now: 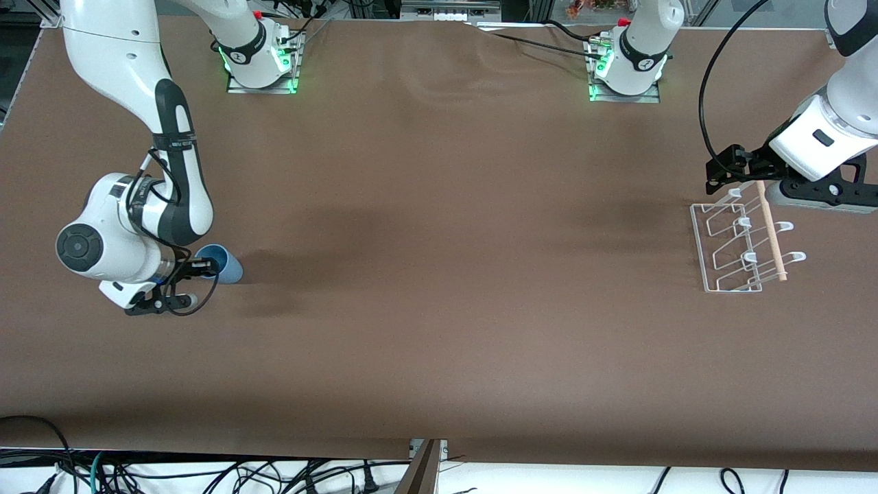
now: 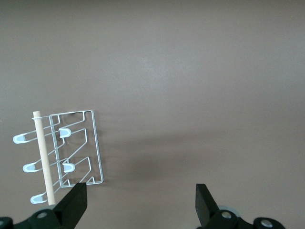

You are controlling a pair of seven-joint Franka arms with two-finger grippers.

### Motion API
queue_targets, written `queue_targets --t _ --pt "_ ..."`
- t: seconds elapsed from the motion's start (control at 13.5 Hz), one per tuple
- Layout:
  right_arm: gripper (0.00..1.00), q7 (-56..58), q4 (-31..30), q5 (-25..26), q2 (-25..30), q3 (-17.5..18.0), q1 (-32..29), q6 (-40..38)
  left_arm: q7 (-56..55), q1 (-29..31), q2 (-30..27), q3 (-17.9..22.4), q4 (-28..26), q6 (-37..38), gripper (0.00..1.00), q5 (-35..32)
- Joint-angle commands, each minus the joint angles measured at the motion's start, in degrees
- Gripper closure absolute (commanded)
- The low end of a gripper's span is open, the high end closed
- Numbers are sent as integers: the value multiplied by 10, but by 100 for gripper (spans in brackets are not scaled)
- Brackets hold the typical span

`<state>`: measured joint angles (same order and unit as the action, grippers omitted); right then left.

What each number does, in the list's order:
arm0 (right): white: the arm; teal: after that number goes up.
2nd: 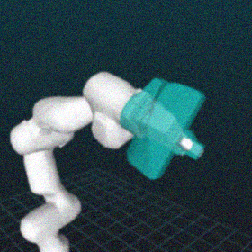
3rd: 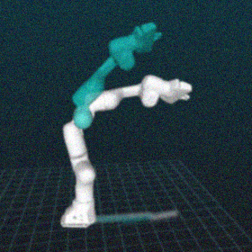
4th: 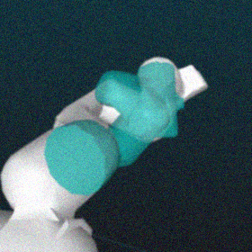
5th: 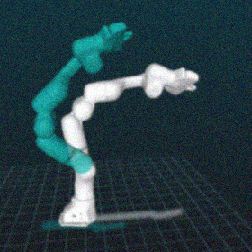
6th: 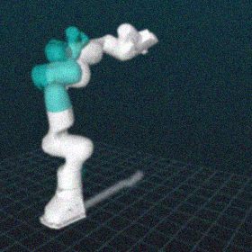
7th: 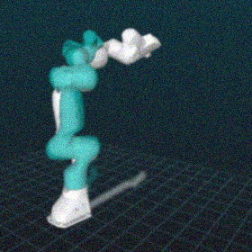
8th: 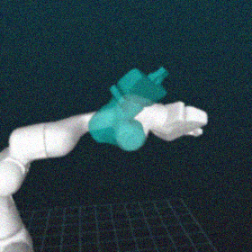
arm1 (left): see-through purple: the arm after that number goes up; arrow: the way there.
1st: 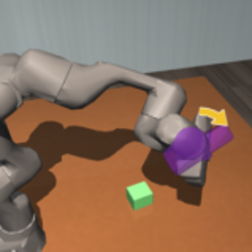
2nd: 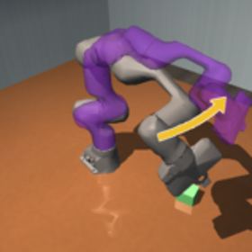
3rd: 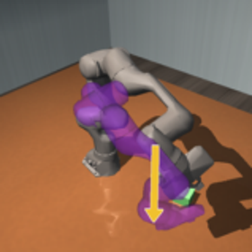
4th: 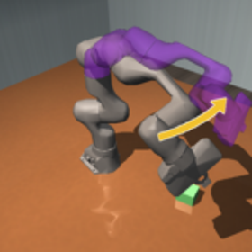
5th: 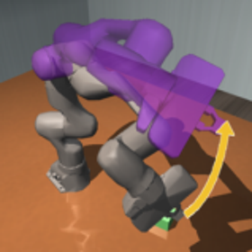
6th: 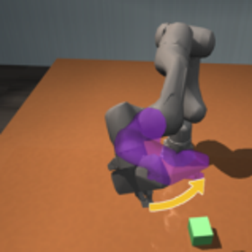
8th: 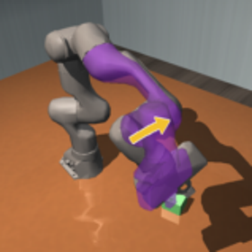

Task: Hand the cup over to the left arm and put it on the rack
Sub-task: 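Lift the blue cup with the right gripper while the left gripper approaches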

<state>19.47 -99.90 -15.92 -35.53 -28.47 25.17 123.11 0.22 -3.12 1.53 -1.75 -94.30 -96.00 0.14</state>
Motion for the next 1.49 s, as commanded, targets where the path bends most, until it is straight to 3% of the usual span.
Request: queue_targets --t 0.0,0.15,0.37,0.59,0.74,1.04,1.26,1.41 --pt "100 7 10 -14 0 5 1 -16 -6 1 -2 -2 8 11 0 9" --pt "100 6 27 -14 4 7 1 -59 -6 1 -2 -2 9 11 0 9" --pt "100 -41 100 -15 2 9 5 -170 -1 1 -1 -2 9 11 0 10" --pt "100 -131 154 -87 1 32 14 -249 2 -6 0 -3 9 11 0 11" --pt "100 -214 192 -141 1 69 23 -267 2 -7 5 -16 8 11 0 11" --pt "100 -449 246 -259 -1 177 30 -245 30 -18 42 -19 8 11 0 17" --pt "100 -598 265 -264 -2 255 50 -145 129 -11 68 -18 7 9 0 95" --pt "100 -684 277 -261 -2 290 61 -128 219 -10 87 -18 7 10 0 150"
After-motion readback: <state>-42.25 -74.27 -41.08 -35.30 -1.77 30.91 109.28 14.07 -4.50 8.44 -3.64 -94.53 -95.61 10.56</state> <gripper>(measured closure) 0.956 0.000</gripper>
